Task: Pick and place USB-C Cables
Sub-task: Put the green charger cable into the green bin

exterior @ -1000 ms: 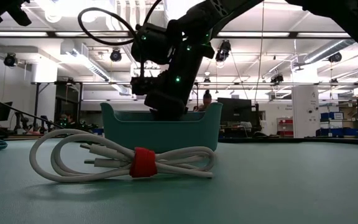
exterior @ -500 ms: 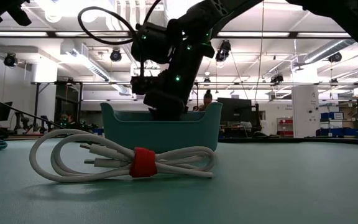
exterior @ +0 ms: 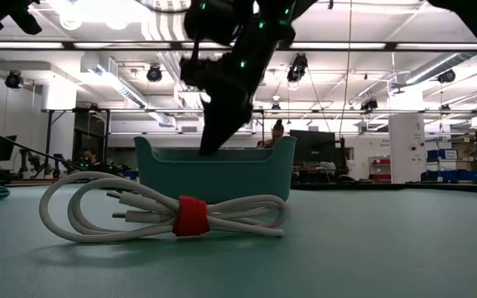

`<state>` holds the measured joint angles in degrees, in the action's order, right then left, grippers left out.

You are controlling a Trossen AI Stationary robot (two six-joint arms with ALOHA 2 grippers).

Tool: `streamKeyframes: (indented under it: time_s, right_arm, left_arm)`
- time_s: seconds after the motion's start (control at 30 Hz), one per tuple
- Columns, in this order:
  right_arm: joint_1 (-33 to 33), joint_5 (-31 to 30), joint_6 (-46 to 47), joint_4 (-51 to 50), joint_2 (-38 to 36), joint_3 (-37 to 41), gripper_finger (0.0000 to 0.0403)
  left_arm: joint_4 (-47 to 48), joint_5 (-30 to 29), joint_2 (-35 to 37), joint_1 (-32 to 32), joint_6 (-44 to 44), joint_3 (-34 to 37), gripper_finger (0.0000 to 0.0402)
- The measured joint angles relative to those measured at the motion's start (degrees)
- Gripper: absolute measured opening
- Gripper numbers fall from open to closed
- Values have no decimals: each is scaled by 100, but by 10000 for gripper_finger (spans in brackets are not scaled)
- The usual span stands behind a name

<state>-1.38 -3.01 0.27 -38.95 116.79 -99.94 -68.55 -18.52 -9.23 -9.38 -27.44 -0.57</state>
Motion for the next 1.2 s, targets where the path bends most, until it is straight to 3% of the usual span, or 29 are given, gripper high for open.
streamKeyframes:
  time_s: [0.43,0.8,1.0,1.2]
  right_arm:
    - [624,6,-191,367,-974,260,112]
    - [738,-2,-504,3156,-2344,2526,100]
    - [738,1,-586,3938,-3118,3613,97]
    - [736,0,-818,4774,-3920,4594,89]
  left_arm:
    - [-2,0,-1,1,2,-1,1]
    - [6,0,-11,2,9,2,1]
    - [127,0,-22,-1,39,8,1]
    - [1045,-147,-61,-1,763,12,1]
